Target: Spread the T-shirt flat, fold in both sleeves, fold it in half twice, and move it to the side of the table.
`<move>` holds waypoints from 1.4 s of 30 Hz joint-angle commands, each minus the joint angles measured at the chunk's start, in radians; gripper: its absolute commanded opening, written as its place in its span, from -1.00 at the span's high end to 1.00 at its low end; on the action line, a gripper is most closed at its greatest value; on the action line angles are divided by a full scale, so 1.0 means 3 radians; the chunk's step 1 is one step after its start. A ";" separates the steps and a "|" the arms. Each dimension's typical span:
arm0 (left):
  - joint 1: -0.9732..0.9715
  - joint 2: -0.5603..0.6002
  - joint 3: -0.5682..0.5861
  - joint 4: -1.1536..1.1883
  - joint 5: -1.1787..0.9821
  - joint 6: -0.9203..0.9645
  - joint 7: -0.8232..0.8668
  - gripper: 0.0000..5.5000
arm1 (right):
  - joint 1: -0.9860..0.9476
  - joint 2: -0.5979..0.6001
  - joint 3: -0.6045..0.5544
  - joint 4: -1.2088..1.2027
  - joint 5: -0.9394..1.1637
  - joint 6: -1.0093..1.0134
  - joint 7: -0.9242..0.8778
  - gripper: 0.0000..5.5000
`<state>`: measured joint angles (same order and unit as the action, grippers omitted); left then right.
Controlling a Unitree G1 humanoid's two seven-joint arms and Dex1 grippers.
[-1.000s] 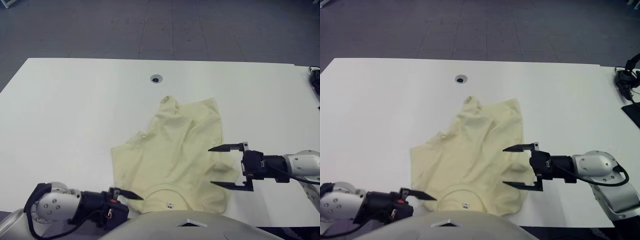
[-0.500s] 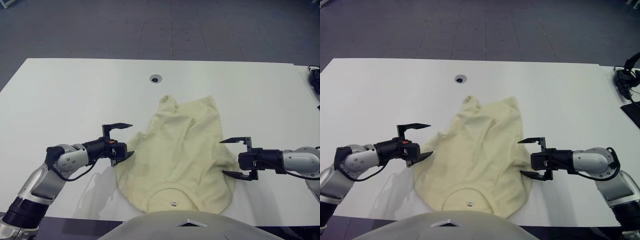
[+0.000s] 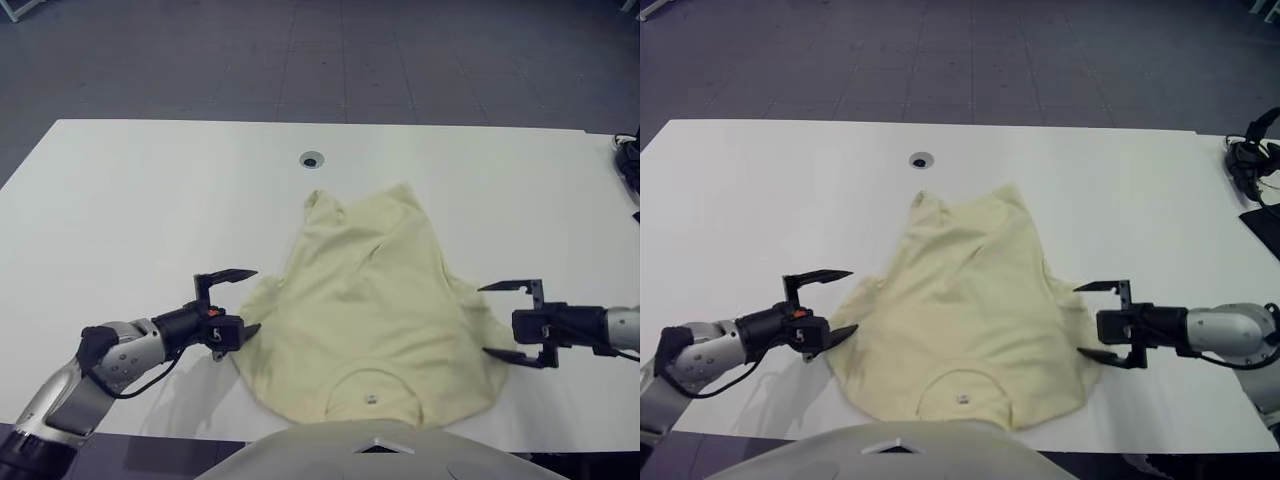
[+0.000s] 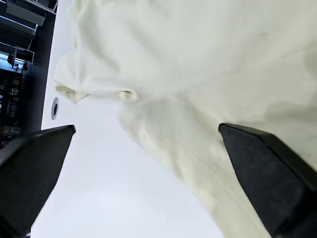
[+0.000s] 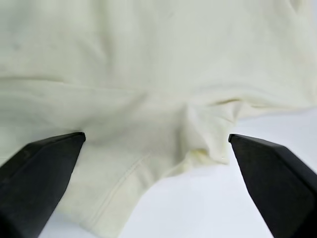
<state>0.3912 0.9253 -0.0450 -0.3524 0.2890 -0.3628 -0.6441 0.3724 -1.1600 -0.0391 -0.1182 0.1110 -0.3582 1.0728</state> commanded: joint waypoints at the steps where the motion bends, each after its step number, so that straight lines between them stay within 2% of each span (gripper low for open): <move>1: 0.0396 0.0116 -0.0002 -0.0316 -0.0031 0.0146 -0.0252 -0.96 | 0.0083 0.0004 -0.0049 -0.0324 0.0239 0.0155 0.0151 -0.96; 8: 0.0240 0.0152 0.0086 -0.0273 -0.0044 0.0224 -0.0344 -0.96 | -0.0809 0.0242 -0.0058 -0.0057 0.0140 0.0215 -0.0103 -0.96; 13: -0.0546 0.0023 0.0120 -0.0214 -0.0249 0.0360 -0.0335 -0.96 | -0.1601 0.0470 0.0180 0.0294 0.0008 0.0286 -0.0105 -0.96; 16: -0.1180 -0.0181 -0.0021 -0.0004 -0.0319 0.0495 -0.0320 -0.96 | -0.2059 0.0749 0.0377 0.0639 -0.0271 0.0221 -0.0280 -0.96; 19: -0.1748 -0.0512 -0.0330 0.0412 -0.0121 0.0523 -0.0225 -0.96 | -0.2536 0.1168 0.0655 0.1203 -0.0697 0.0013 -0.0605 -0.96; 22: -0.2046 -0.0740 -0.0606 0.0669 0.0035 0.0497 -0.0213 -0.96 | -0.3095 0.1528 0.0952 0.2082 -0.1225 -0.0264 -0.1041 -0.96; 26: -0.2370 -0.1013 -0.0827 0.0975 0.0149 0.0460 -0.0150 -0.96 | -0.3583 0.1783 0.1149 0.2976 -0.1618 -0.0479 -0.1512 -0.96; 29: -0.2407 -0.1139 -0.1126 0.1269 0.0363 0.0322 -0.0150 -0.96 | -0.3952 0.1945 0.1404 0.3684 -0.2019 -0.0554 -0.1904 -0.96; 32: -0.2280 -0.1061 -0.1303 0.1450 0.0580 0.0179 -0.0110 -0.96 | -0.4138 0.2010 0.1631 0.4135 -0.2337 -0.0564 -0.2197 -0.96; 37: -0.2064 -0.0832 -0.1295 0.1724 0.0744 0.0020 0.0057 -0.96 | -0.4178 0.1909 0.1815 0.4410 -0.2560 -0.0521 -0.2384 -0.96; 42: -0.1846 -0.0665 -0.1171 0.1595 0.0666 -0.0016 0.0128 -0.96 | -0.4146 0.1792 0.1858 0.4465 -0.2600 -0.0399 -0.2472 -0.96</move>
<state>-0.2439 0.6746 -0.3841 0.1016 0.4495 -0.3951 -0.5712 -0.9068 -0.5910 0.4944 1.1927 -0.6356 -0.5142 0.3112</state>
